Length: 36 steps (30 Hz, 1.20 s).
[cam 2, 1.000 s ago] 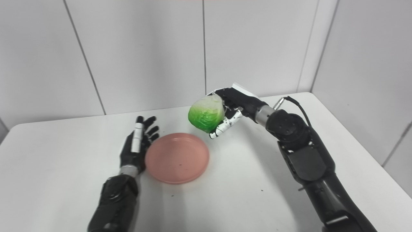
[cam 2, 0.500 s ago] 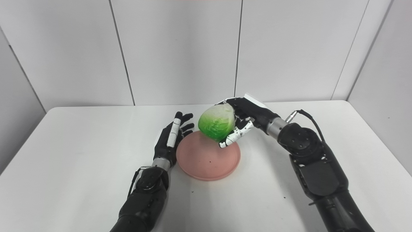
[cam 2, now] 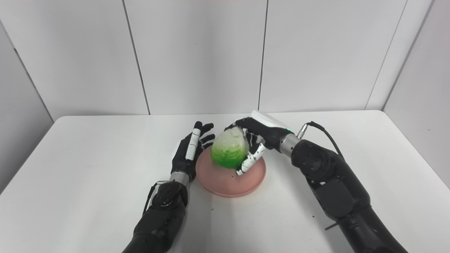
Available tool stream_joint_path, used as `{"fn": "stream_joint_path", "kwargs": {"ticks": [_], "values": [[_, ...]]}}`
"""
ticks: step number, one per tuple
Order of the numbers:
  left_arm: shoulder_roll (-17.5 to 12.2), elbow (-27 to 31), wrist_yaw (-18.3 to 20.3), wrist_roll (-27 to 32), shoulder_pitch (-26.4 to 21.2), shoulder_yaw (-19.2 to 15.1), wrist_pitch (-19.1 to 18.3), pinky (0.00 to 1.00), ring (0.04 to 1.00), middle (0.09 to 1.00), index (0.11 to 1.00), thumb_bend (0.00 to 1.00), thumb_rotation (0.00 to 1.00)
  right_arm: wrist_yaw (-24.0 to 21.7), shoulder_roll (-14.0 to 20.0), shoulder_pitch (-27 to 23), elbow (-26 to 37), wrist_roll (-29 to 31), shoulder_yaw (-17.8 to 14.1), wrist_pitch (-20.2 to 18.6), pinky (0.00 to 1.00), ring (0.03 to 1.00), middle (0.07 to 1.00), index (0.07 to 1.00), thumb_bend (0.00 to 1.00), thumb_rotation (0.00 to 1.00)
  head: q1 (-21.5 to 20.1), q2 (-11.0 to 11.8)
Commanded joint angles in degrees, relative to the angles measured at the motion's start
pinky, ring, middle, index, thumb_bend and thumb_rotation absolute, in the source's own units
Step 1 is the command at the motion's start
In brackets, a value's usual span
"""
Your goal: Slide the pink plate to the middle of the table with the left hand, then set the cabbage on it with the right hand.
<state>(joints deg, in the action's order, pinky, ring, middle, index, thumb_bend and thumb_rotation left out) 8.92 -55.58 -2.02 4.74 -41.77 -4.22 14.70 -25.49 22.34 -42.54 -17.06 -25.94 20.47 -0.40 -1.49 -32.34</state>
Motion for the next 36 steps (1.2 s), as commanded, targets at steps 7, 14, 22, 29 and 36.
{"fn": "stream_joint_path", "kwargs": {"ticks": [7,14,22,29,36], "values": [[-0.16,-0.91,-0.60,-0.20,1.92,0.26,-3.51,0.78,0.806,0.883,0.697,0.82,0.90,3.48,1.71,-4.07,0.02,-8.22,3.83,9.37,0.33,0.393,0.482,0.494,0.53,0.00,-0.17,-0.31],[-0.28,-0.53,-0.10,0.22,2.02,0.00,-3.57,0.78,0.819,0.885,0.691,0.82,0.90,5.96,1.73,-4.33,-0.58,-13.91,5.57,13.74,0.32,0.382,0.480,0.494,0.53,0.00,-0.41,-0.61],[-0.39,-0.77,-0.47,-0.17,2.06,0.24,-3.02,0.79,0.813,0.874,0.683,0.80,0.90,7.65,1.41,-4.46,-1.85,-15.96,5.05,15.58,0.64,0.692,0.680,0.622,0.88,0.17,-0.54,-0.77],[-0.41,-0.66,-0.22,0.26,2.10,-0.08,-3.38,0.84,0.819,0.885,0.684,0.80,0.89,7.93,1.89,-4.52,-1.19,-17.97,4.85,14.76,0.98,0.911,0.882,0.736,1.00,0.39,-0.79,-0.70],[-0.56,-0.07,0.36,0.33,2.47,0.00,-3.71,0.84,0.838,0.901,0.697,0.81,0.89,7.26,2.41,-4.68,-0.31,-18.27,3.64,13.67,1.00,0.999,0.947,0.809,1.00,0.44,-1.18,-0.65]]}}
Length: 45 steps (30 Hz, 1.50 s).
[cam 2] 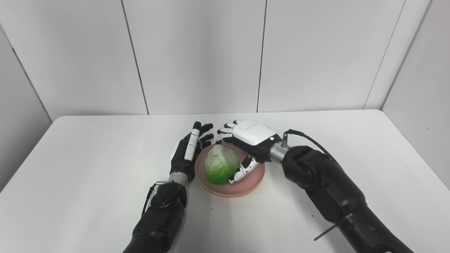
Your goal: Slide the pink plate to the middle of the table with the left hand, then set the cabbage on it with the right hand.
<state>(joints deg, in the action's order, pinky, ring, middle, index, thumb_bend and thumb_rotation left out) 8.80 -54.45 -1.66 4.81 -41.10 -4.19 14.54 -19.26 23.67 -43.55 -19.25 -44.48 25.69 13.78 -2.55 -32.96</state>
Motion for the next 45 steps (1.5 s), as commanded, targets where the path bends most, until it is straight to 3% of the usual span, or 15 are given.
{"fn": "stream_joint_path", "kwargs": {"ticks": [1,13,17,21,22,24,27,28,30,34,37,40,45], "values": [[-0.50,-1.18,-0.01,0.20,1.85,0.02,-3.59,0.81,0.834,0.899,0.702,0.82,0.89,0.82,1.20,-3.69,2.15,0.28,-1.82,-0.67,1.00,1.000,0.949,0.820,1.00,0.44,-0.21,-0.04],[-0.65,-0.07,0.96,2.00,2.02,-1.25,-4.44,0.81,0.841,0.908,0.709,0.83,0.85,3.78,1.62,-4.25,2.25,-0.96,-5.33,-0.73,1.00,0.972,0.915,0.812,1.00,0.44,-0.66,-0.03],[-1.07,0.95,0.78,1.93,2.09,-1.36,-5.35,0.82,0.851,0.904,0.713,0.84,0.85,3.99,1.14,-4.03,2.29,1.29,-7.25,-1.40,1.00,0.961,0.912,0.820,1.00,0.45,-1.01,-0.07],[-1.40,1.26,0.63,1.46,2.09,-1.06,-5.56,0.79,0.912,0.947,0.711,0.84,0.86,3.13,-0.38,-3.20,1.35,7.18,-10.58,-2.27,1.00,0.968,0.915,0.827,1.00,0.49,-1.01,-0.07],[-1.49,1.26,0.58,1.33,2.02,-0.97,-5.40,0.79,0.913,0.948,0.711,0.84,0.86,2.76,-1.88,-2.21,1.20,11.41,-12.98,-4.10,1.00,0.968,0.915,0.828,1.00,0.49,-1.13,0.04],[-1.81,1.11,0.42,0.53,1.79,-0.37,-4.74,0.78,0.909,0.946,0.714,0.84,0.86,2.27,-5.02,-0.43,0.57,20.02,-17.63,-7.38,0.92,0.966,0.924,0.883,1.00,0.67,-1.06,-0.03],[-2.11,0.91,0.17,-0.28,1.60,0.28,-4.21,0.77,0.886,0.908,0.736,0.82,0.88,1.97,-6.90,0.46,0.35,25.06,-20.28,-9.66,0.85,0.924,0.917,0.912,0.96,0.75,-1.06,-0.03],[-2.27,0.64,-0.25,-0.85,1.31,0.53,-3.72,0.77,0.885,0.906,0.738,0.82,0.88,3.52,-9.16,1.77,-0.15,28.52,-22.87,-11.25,0.84,0.922,0.917,0.914,0.96,0.76,-0.98,0.06],[-2.42,0.14,-1.15,-1.63,0.76,0.71,-2.76,0.80,0.916,0.911,0.810,0.84,0.87,6.01,-13.20,3.98,-0.99,35.42,-27.60,-14.41,0.89,0.936,0.932,0.966,0.93,0.92,-0.93,0.02],[-1.64,-0.02,-4.45,-2.88,0.47,0.47,0.04,0.86,0.915,0.928,0.887,0.88,0.85,10.72,-20.49,6.27,-1.95,46.27,-36.18,-19.51,0.91,0.930,0.938,0.958,0.92,0.99,-1.01,-0.02],[-1.47,-0.35,-5.57,-3.39,0.41,0.60,1.05,0.86,0.906,0.930,0.900,0.89,0.85,12.13,-21.39,6.60,-1.74,48.46,-37.04,-21.41,0.92,0.931,0.944,0.961,0.93,1.00,-1.12,-0.01],[-0.54,-1.69,-9.37,-5.62,0.57,1.43,3.74,0.95,0.931,0.940,0.939,0.86,0.89,15.23,-24.44,7.72,-3.15,54.61,-41.05,-22.09,0.93,0.931,0.958,0.989,0.92,1.00,-1.31,-0.04],[0.50,-3.20,-11.45,-5.76,0.37,1.37,5.36,1.00,0.964,0.957,0.984,0.80,0.92,17.04,-25.27,8.76,-5.30,58.19,-42.29,-21.36,0.95,0.938,0.962,0.989,0.90,1.00,-1.35,-0.24]]}}
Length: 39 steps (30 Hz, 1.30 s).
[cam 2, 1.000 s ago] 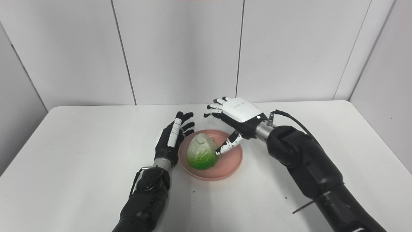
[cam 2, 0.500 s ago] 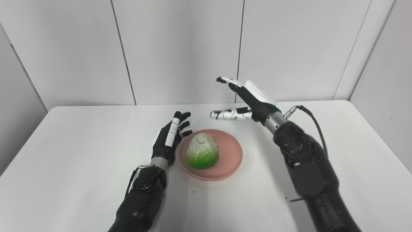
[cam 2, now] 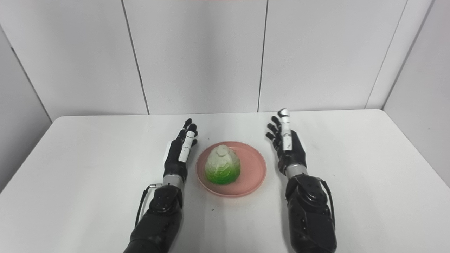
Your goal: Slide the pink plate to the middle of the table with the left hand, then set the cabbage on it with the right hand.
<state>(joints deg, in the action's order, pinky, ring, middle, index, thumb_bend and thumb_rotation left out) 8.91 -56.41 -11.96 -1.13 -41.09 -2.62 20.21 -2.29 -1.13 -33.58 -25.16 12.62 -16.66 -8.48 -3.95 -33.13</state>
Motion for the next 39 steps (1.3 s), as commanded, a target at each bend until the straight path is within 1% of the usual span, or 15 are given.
{"fn": "stream_joint_path", "kwargs": {"ticks": [1,8,10,12,14,16,19,23,27,29,32,35,37,38,39], "values": [[0.57,-1.38,-1.42,0.29,0.32,-0.34,-0.18,1.00,0.967,0.957,0.987,0.81,0.92,0.10,-0.37,-1.05,0.17,1.41,0.24,1.25,0.95,0.942,0.965,0.989,0.90,1.00,0.05,-0.07],[1.44,-3.10,-2.58,0.43,0.00,-0.80,1.39,0.99,0.965,0.958,0.998,0.79,0.93,0.31,0.70,0.04,-1.24,1.59,2.08,1.79,0.94,0.946,0.971,0.986,0.89,1.00,-0.09,-0.38],[1.77,-3.67,-2.98,0.44,-0.11,-0.97,1.83,0.98,0.968,0.954,1.000,0.79,0.93,0.44,0.86,0.45,-1.41,1.48,2.46,1.87,0.94,0.940,0.959,0.966,0.89,1.00,-0.12,-0.40],[1.97,-4.26,-2.91,0.58,-0.20,-1.14,2.18,0.99,0.971,0.955,1.000,0.79,0.93,0.55,0.98,0.72,-1.31,1.40,2.80,1.85,0.95,0.940,0.957,0.960,0.89,1.00,-0.19,-0.39],[2.09,-4.92,-2.63,0.89,-0.34,-1.33,2.52,0.99,0.971,0.959,1.000,0.79,0.93,0.46,1.24,0.99,-1.23,0.99,3.41,1.83,0.98,0.947,0.958,0.958,0.89,1.00,-0.24,-0.43],[1.91,-5.52,-2.26,0.90,-0.50,-1.27,3.09,0.98,0.966,0.963,1.000,0.81,0.93,0.82,1.45,1.27,-0.98,0.29,4.13,1.62,0.97,0.940,0.952,0.953,0.90,1.00,-0.36,-0.46],[1.60,-5.89,-2.06,0.91,-0.62,-1.28,3.11,0.98,0.966,0.968,1.000,0.82,0.92,0.82,2.19,1.80,-0.76,-1.33,5.92,1.55,0.97,0.935,0.951,0.951,0.90,1.00,-0.45,-0.44],[1.24,-5.65,-2.36,0.64,-0.50,-1.21,2.89,0.97,0.964,0.972,0.991,0.84,0.93,0.66,2.89,2.45,-1.38,-2.66,7.61,2.62,1.00,0.937,0.942,0.946,0.93,1.00,-0.45,-0.44],[1.06,-4.88,-2.37,0.69,-0.17,-1.29,2.18,0.97,0.964,0.971,0.977,0.87,0.93,-0.30,2.99,2.86,-2.25,-1.71,7.84,4.25,1.00,0.950,0.938,0.943,0.95,1.00,-0.56,-0.60],[0.93,-4.63,-2.19,0.65,0.01,-1.21,2.02,0.98,0.970,0.972,0.972,0.88,0.93,-0.99,2.77,3.12,-2.78,-0.58,7.46,5.54,0.99,0.947,0.937,0.943,0.95,1.00,-0.60,-0.65],[0.83,-4.26,-1.67,0.81,0.25,-1.19,1.76,0.99,0.973,0.973,0.968,0.90,0.93,-1.62,2.33,3.41,-3.88,0.70,6.81,8.83,0.96,0.934,0.928,0.933,0.93,0.99,-0.58,-0.69],[0.60,-4.36,-1.54,0.56,0.19,-0.81,1.51,0.99,0.974,0.973,0.971,0.92,0.93,-0.89,1.84,3.28,-5.62,0.50,6.41,14.46,0.92,0.903,0.905,0.905,0.90,0.98,-0.58,-0.69],[0.53,-4.34,-1.56,0.58,0.19,-0.62,1.39,0.99,0.973,0.971,0.972,0.92,0.93,-0.75,1.75,3.16,-6.33,0.44,6.34,16.30,0.90,0.887,0.893,0.891,0.88,0.98,-0.58,-0.69],[0.49,-4.42,-1.64,0.53,0.18,-0.53,1.56,0.99,0.974,0.970,0.971,0.92,0.93,-0.59,1.54,3.06,-6.79,0.53,6.16,17.86,0.89,0.879,0.884,0.883,0.88,0.98,-0.62,-0.76],[0.45,-4.41,-1.41,0.75,0.23,-0.57,1.64,0.99,0.980,0.973,0.970,0.92,0.93,-0.38,1.12,2.95,-7.06,0.76,5.91,19.41,0.85,0.848,0.854,0.854,0.90,0.96,-0.65,-0.79]]}}
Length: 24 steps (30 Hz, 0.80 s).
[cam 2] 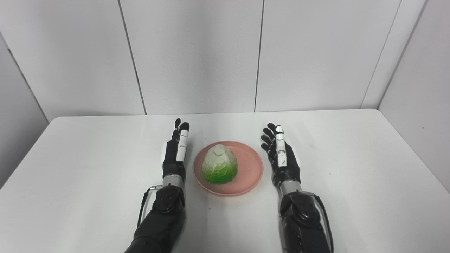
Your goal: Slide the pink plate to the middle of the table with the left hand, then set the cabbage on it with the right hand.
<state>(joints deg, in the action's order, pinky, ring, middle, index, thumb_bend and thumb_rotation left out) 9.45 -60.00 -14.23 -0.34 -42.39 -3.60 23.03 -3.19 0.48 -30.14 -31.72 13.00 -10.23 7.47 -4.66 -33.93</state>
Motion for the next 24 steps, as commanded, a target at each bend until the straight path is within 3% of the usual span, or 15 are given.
{"fn": "stream_joint_path", "kwargs": {"ticks": [1,13,24], "values": [[-0.14,-0.84,0.90,0.04,1.56,0.42,-1.08,0.99,0.981,0.974,0.970,0.92,0.93,0.78,-0.92,-0.58,-0.66,0.52,-0.72,4.74,0.84,0.844,0.850,0.850,0.90,0.95,0.06,0.00],[-0.28,-0.58,1.43,0.56,1.77,0.13,-0.77,1.00,0.999,0.981,0.972,0.88,0.92,3.17,-1.46,-0.53,-1.28,-1.04,-0.56,9.04,0.80,0.782,0.766,0.755,0.90,0.96,-0.11,0.17],[-0.33,0.13,1.88,0.72,2.15,0.05,-1.53,1.00,0.991,0.967,0.969,0.92,0.93,3.77,-0.79,-0.45,-2.32,-1.82,-0.18,9.13,0.80,0.787,0.769,0.745,0.91,0.94,-0.13,0.29]]}}
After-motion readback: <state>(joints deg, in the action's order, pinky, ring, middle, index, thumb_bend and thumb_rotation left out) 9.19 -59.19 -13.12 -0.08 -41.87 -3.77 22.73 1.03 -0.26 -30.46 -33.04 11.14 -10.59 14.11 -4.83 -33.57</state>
